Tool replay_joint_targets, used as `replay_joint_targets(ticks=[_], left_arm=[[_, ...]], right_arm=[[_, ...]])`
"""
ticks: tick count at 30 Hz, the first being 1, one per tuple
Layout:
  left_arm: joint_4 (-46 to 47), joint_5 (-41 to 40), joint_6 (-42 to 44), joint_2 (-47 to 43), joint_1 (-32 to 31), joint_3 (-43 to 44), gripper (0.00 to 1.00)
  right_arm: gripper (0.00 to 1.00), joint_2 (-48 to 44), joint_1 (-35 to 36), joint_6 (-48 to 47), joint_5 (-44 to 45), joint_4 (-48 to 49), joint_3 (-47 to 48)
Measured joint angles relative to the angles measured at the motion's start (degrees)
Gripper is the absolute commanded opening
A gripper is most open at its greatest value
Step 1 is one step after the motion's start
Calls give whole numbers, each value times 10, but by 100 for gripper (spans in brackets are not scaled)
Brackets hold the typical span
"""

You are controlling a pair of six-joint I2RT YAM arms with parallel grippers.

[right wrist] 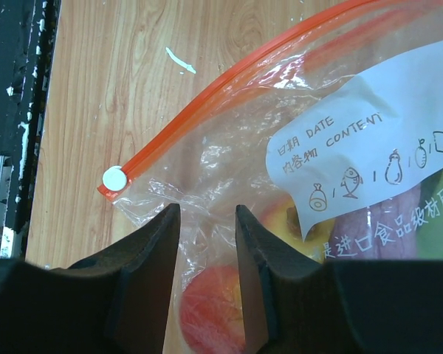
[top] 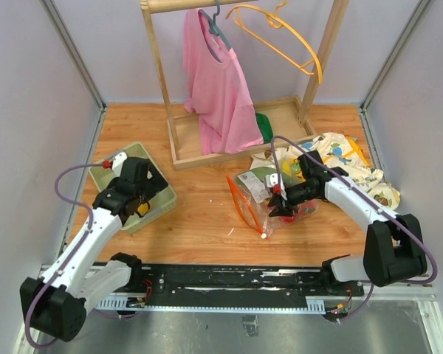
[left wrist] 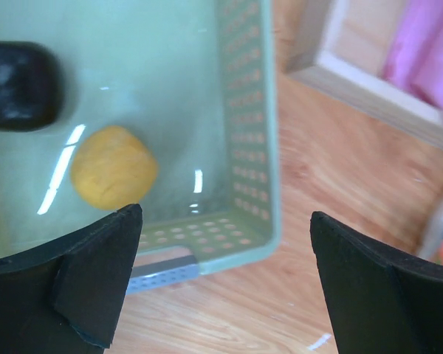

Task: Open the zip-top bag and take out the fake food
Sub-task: Place the fake fruit in the bin, then pick up the fake fruit from the zipper food storage bag.

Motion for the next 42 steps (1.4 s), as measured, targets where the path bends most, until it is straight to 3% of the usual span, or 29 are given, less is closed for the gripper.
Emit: replay_joint_targets(ticks=[9, 12, 17, 20, 32, 42], left_arm=[[126, 156, 18, -96, 0, -47, 93], [166, 214, 21, -106, 0, -67, 84], [268, 323, 12, -106, 0, -107, 56], [331, 372, -2, -98, -8, -134, 50], [479, 378, -9, 50, -214, -149, 34], [567, 375, -4, 239, -292, -140, 31]], right_arm=[[39, -10, 0, -4, -8, -22, 0], [39, -21, -1, -13, -8, -36, 1], [41, -32, -19, -42, -7, -78, 23], [42, -34, -47, -76, -5, -111, 46], [50, -35, -128, -256, 53, -229, 81], [58, -23, -128, -422, 75, -281, 66]])
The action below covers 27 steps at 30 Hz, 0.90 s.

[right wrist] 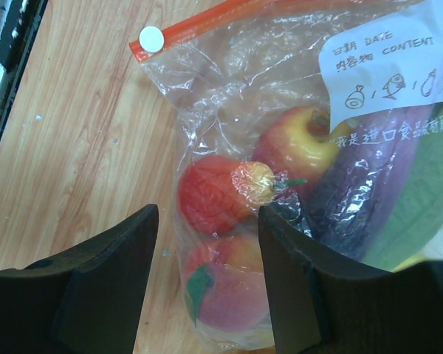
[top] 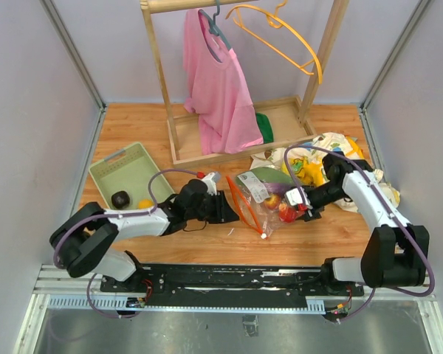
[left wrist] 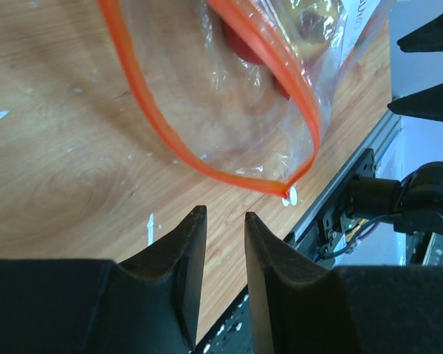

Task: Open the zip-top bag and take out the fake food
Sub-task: Pick up the fake fruit from the zipper food storage bag.

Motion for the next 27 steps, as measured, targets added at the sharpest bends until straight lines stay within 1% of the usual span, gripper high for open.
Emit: replay_joint_targets(ticks=[3, 8, 12, 15, 16, 19, 20, 22, 25, 27], left_arm=[[20, 4, 6, 48, -13, 26, 31], [56, 10, 8, 94, -21, 56, 31], [84, 18, 8, 127, -28, 70, 31], [101, 25, 8, 156, -29, 78, 31], [106, 28, 8, 166, -29, 82, 31], [117, 34, 9, 193, -29, 89, 33], [121, 36, 9, 201, -29, 92, 33], [128, 42, 9, 214, -29, 97, 35], [143, 50, 9, 223, -30, 100, 38], [158, 58, 9, 226, -30, 100, 43]], right_arm=[[58, 4, 1, -12, 15, 16, -9], [57, 9, 7, -8, 54, 73, -40], [53, 17, 15, 3, 81, 120, -63], [43, 24, 22, 7, 95, 148, -81], [38, 28, 23, 8, 98, 156, -86], [19, 42, 33, 11, 104, 171, -94], [14, 46, 36, 13, 105, 172, -96], [7, 59, 39, 19, 108, 173, -96], [6, 75, 42, 24, 104, 164, -96], [8, 78, 45, 26, 92, 153, -93]])
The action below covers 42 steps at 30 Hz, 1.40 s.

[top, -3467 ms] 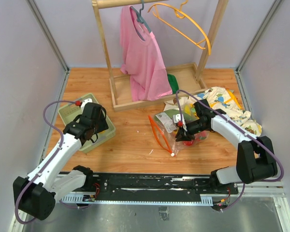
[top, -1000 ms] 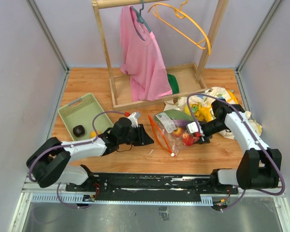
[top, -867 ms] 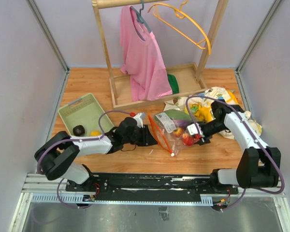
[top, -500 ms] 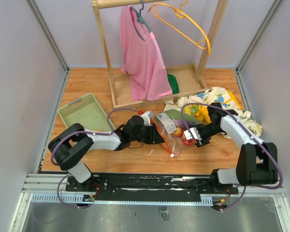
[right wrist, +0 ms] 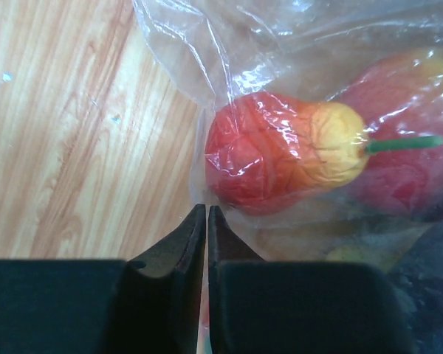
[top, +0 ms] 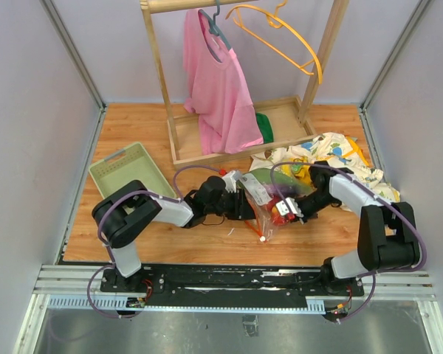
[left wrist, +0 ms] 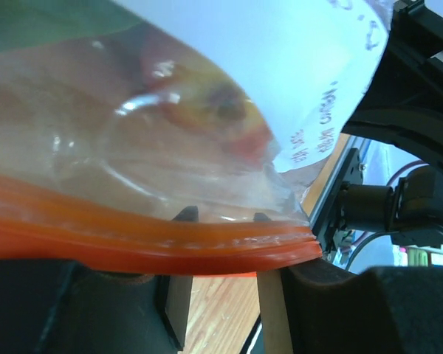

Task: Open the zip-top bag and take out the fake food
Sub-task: Pick up the fake fruit from the zipper food storage bag.

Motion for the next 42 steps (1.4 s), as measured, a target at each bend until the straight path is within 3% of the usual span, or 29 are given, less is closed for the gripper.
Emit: replay_joint_targets(ticks=[8, 12, 19, 22, 26, 31, 37, 42], left_arm=[[66, 29, -10, 5, -1, -2, 56], [89, 40, -18, 21, -2, -2, 57], [96, 50, -24, 50, -8, 8, 63], [96, 51, -25, 59, -14, 17, 72], [97, 47, -24, 61, -21, 19, 76], [87, 30, -18, 61, -26, 20, 81], [55, -10, 2, 61, -35, 40, 80], [15, -35, 25, 66, -47, 67, 73]], right_arm=[[37, -9, 0, 39, -45, -15, 36], [41, -19, 2, 60, -51, 2, 36], [29, -17, 41, 82, -50, 27, 34], [22, -13, 70, 99, -50, 37, 28], [12, -3, 92, 128, -55, 47, 26], [6, 17, 96, 161, -71, 51, 27], [1, 31, 100, 193, -95, 49, 39], [1, 49, 100, 229, -103, 48, 59]])
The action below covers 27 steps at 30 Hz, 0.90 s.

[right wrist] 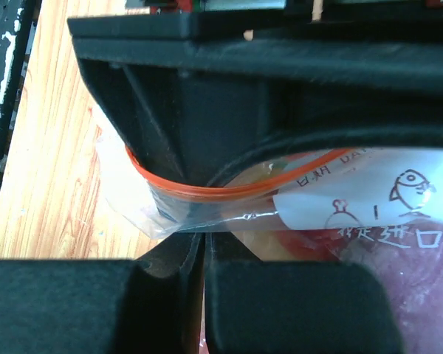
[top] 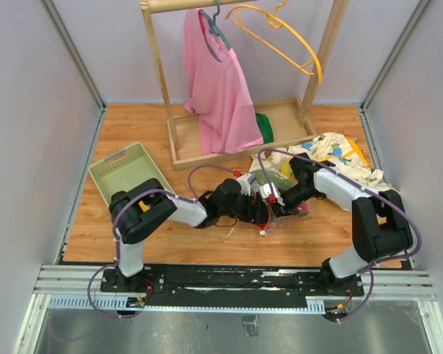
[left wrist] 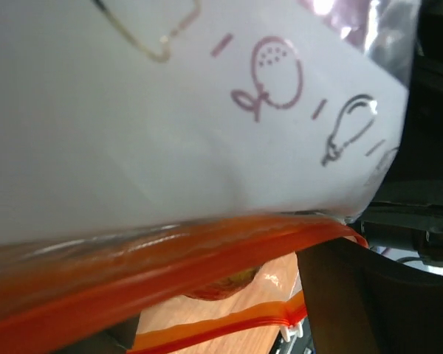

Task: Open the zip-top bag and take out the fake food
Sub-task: Pick up the fake fruit from the zipper food storage bag.

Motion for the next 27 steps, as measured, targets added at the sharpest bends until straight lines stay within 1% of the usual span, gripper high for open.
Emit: replay_joint_targets(ticks=[1, 3, 9, 10, 17, 27], left_arm=[[-9, -4, 3, 3, -3, 5, 64], [-26, -11, 10, 8, -7, 15, 50], [-57, -24, 17, 8, -12, 29, 24], [-63, -28, 19, 5, -12, 30, 22], [-147, -71, 50, -45, -15, 30, 17], [-310, -106, 78, -108, -15, 52, 14]], right_arm=[[1, 2, 0, 7, 0, 0, 3], [1, 5, 0, 17, -1, 2, 6], [1, 5, 0, 39, 2, 8, 7], [2, 5, 0, 42, 2, 9, 7], [3, 4, -6, 81, -7, 23, 7], [2, 4, -19, 118, 9, 41, 7]])
